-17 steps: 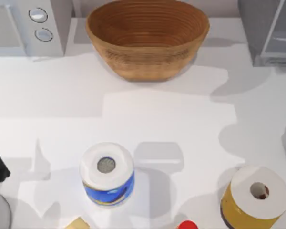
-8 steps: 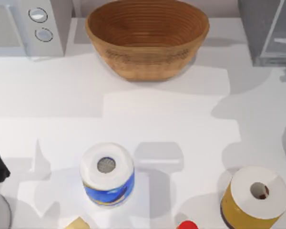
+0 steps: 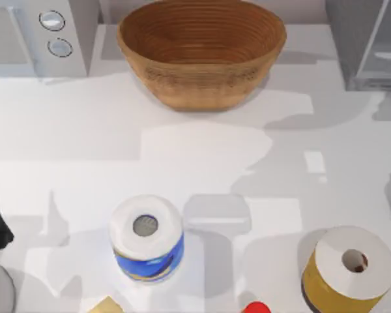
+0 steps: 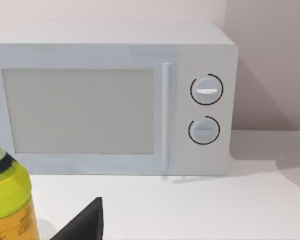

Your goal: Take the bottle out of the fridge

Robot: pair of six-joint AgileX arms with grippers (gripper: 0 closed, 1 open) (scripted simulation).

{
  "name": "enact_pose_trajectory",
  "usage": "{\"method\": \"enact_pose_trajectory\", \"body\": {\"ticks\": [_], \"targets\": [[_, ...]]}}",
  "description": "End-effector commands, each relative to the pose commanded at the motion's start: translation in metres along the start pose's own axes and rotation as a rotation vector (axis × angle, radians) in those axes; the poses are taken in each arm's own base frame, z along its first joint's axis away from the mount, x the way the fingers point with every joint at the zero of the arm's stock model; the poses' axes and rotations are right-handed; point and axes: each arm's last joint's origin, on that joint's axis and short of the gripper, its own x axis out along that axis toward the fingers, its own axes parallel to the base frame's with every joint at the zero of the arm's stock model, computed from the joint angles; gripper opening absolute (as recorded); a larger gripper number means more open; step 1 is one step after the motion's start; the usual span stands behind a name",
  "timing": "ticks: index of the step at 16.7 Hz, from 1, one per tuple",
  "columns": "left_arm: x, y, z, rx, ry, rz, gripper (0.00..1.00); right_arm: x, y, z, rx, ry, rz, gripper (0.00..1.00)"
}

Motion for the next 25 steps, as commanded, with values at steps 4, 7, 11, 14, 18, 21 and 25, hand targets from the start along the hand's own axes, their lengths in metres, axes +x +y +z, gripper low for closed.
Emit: {"method": "enact_pose_trajectory", "body": {"ticks": [4, 7, 11, 14, 18, 21, 25], "targets": [[0.0, 0.0, 0.0, 0.0, 0.0, 0.0, 1.0, -0.065, 0.022, 0.03, -0.001, -0.001, -0.002, 0.0], [0.0, 0.0, 0.0, 0.0, 0.0, 0.0, 1.0, -0.123, 0.037, 0.032, 0.003, -0.001, -0.003, 0.0], [0.0, 0.0, 0.0, 0.0, 0.0, 0.0, 1.0, -0.182, 0.049, 0.007, 0.007, -0.006, -0.003, 0.0], [0.0, 0.0, 0.0, 0.0, 0.0, 0.0, 1.0, -0.205, 0.053, -0.019, 0.008, -0.006, -0.001, 0.0], [0.0, 0.0, 0.0, 0.0, 0.0, 0.0, 1.0, -0.216, 0.056, -0.04, 0.007, -0.005, 0.003, 0.0], [0.0, 0.0, 0.0, 0.0, 0.0, 0.0, 1.0, -0.217, 0.056, -0.044, 0.006, -0.005, 0.003, 0.0], [0.0, 0.0, 0.0, 0.0, 0.0, 0.0, 1.0, -0.217, 0.056, -0.044, 0.008, -0.004, 0.002, 0.0]]}}
